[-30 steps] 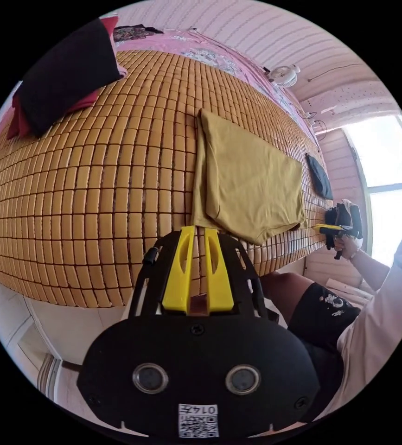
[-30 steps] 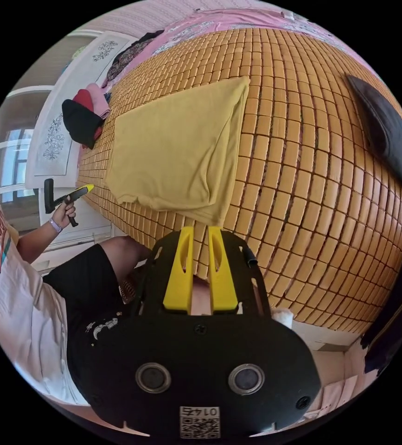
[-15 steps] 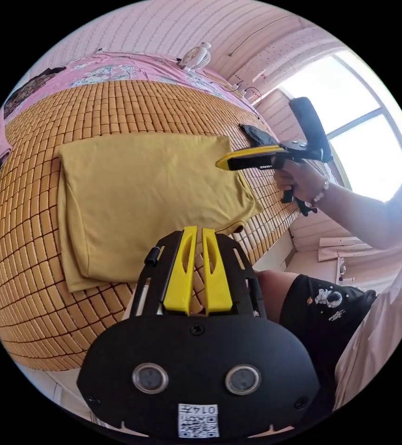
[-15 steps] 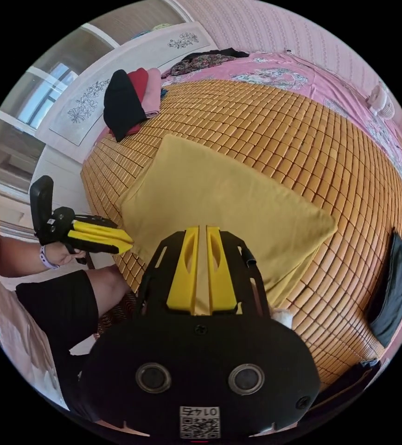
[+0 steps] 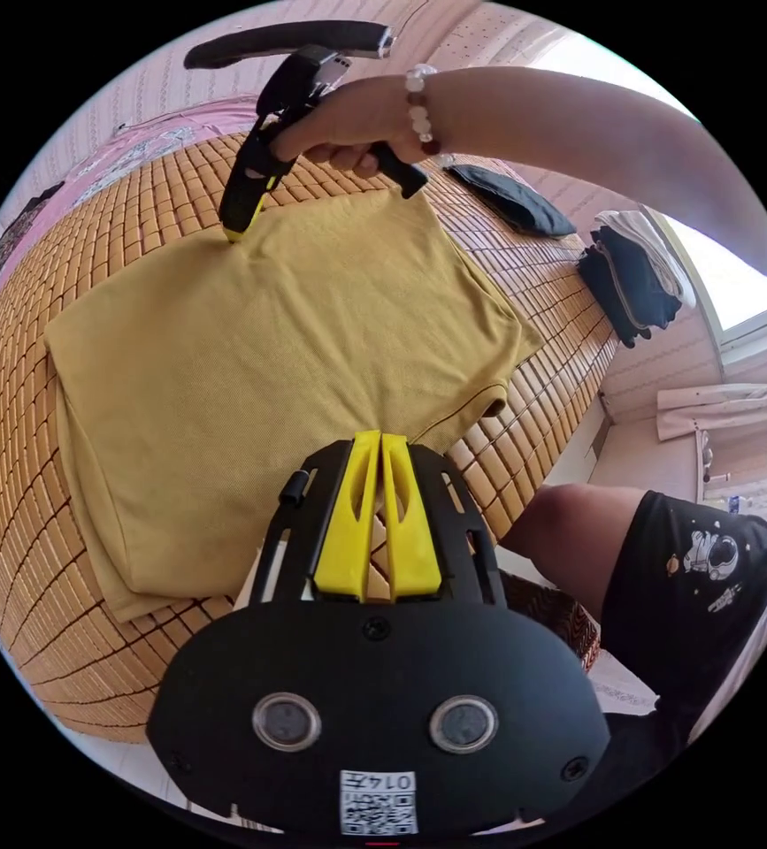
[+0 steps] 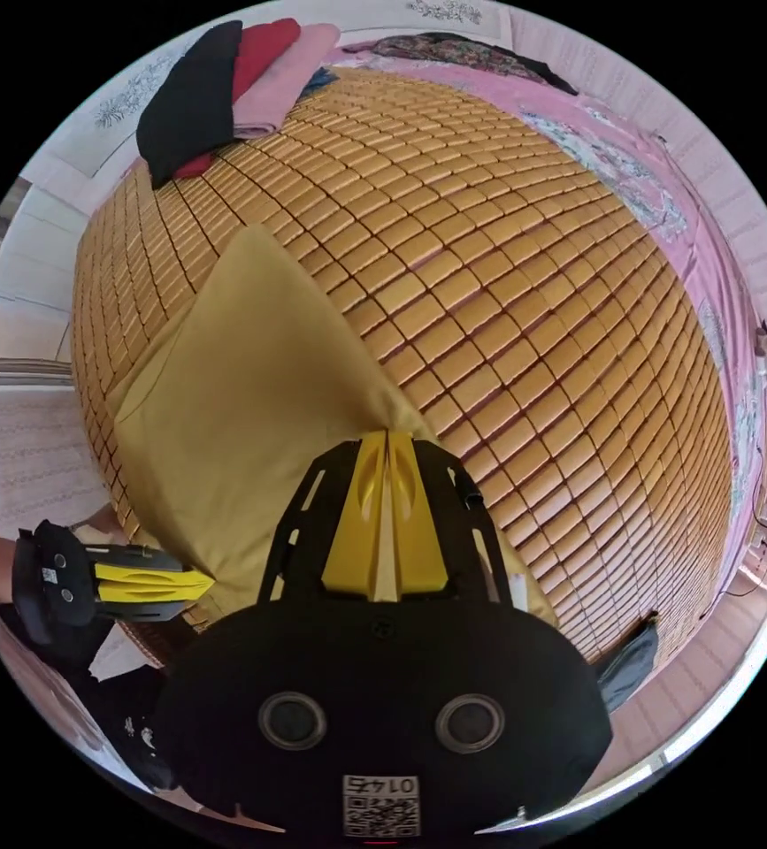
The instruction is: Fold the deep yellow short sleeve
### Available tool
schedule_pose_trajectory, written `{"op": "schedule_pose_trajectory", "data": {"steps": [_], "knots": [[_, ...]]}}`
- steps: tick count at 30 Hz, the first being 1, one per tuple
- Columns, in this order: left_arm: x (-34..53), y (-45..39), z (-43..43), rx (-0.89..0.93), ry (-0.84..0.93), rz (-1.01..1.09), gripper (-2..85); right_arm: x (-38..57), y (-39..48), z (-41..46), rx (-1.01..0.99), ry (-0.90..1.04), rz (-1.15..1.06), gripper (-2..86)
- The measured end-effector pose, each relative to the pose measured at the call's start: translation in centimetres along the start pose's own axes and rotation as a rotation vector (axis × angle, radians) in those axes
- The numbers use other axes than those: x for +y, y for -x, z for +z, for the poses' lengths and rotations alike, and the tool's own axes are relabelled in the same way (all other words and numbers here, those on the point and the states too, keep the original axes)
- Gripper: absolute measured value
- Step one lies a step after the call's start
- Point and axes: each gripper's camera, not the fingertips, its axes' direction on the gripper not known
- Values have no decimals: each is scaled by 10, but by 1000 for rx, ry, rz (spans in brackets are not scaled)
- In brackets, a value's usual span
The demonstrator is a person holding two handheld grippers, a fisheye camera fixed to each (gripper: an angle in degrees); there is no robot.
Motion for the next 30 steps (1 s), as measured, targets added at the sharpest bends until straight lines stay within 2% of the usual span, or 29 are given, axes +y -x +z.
{"op": "schedule_pose_trajectory", "data": {"steps": [2,4,6,8,11,16,21,26,30], "knots": [[5,1,0,11,4,6,-8,10,-12,-3,-96,-7,38,-3],[11,-1,-9,33,-31,22,-4,42,-26,-18,-205,-125,110,-2],[14,-6,-21,65,-98,59,5,110,-44,-35,-281,-272,248,0],[13,-13,-27,103,-144,100,35,171,-53,-38,-280,-329,376,4],[4,-25,-20,180,-167,162,84,265,-53,-19,-242,-274,581,44],[-19,-56,18,223,-139,259,139,351,-44,31,-369,-196,803,90],[-36,-84,61,163,-55,298,167,389,-47,65,-571,-251,873,22],[-43,-99,75,112,-40,287,129,407,-50,55,-786,-469,836,14],[-45,-98,76,63,1,251,6,427,-54,67,-809,-506,840,26]]}}
